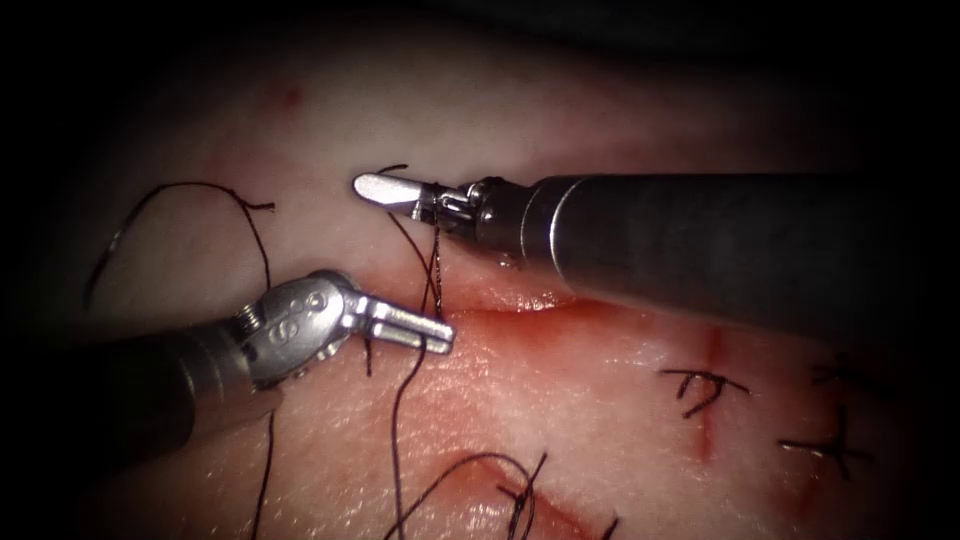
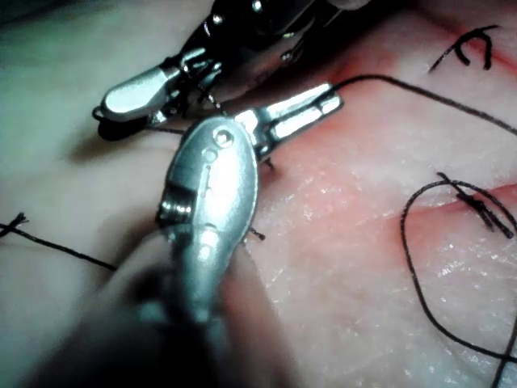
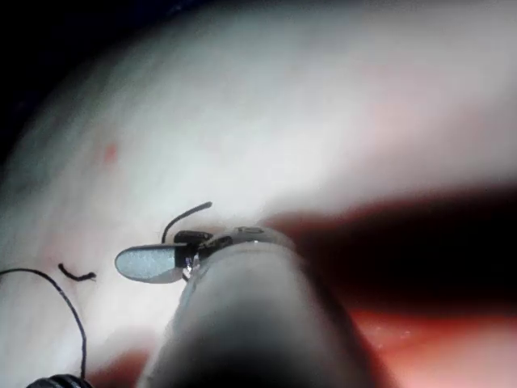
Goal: Wound Closure
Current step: Grasp the suture tail with the right needle driver.
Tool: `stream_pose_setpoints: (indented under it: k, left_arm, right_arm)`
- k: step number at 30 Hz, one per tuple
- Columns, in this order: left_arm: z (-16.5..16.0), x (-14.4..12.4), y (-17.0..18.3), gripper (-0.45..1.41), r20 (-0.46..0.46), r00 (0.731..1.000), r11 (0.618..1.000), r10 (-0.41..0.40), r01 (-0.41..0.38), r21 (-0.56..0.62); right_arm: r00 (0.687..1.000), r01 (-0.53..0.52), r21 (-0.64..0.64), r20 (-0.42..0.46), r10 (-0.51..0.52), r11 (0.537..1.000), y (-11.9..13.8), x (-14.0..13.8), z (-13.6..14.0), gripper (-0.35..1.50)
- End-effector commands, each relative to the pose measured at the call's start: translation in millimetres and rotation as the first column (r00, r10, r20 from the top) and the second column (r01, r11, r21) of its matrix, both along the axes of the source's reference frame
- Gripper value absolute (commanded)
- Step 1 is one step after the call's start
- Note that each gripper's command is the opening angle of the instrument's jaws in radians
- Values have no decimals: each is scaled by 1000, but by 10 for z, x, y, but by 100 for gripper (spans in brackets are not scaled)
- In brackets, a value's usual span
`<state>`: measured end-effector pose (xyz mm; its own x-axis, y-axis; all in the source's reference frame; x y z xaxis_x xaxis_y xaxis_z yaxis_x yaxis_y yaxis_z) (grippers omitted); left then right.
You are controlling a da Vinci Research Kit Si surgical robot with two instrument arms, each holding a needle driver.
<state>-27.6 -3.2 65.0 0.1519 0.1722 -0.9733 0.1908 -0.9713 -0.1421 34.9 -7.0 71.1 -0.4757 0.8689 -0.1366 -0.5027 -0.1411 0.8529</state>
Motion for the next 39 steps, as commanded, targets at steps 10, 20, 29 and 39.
stream_pose_setpoints:
  k: [10,20,29,39]
  left_arm:
    - [7,-4,-3,-45,3,1000,1000,4,-3,-1]
    - [7,4,-5,-45,7,1000,1000,12,-12,-2]
    - [7,4,-5,-45,7,1000,1000,12,-12,-3]
    - [2,19,-6,-45,-6,1000,1000,15,-15,6]
  right_arm:
    - [992,90,-102,99,-80,991,-16,40,-1,135]
    - [996,62,-161,80,-50,985,-3,31,-17,135]
    - [989,46,-148,143,-25,988,-6,27,-20,-35]
    - [979,82,-269,201,-27,960,-9,4,-55,-35]
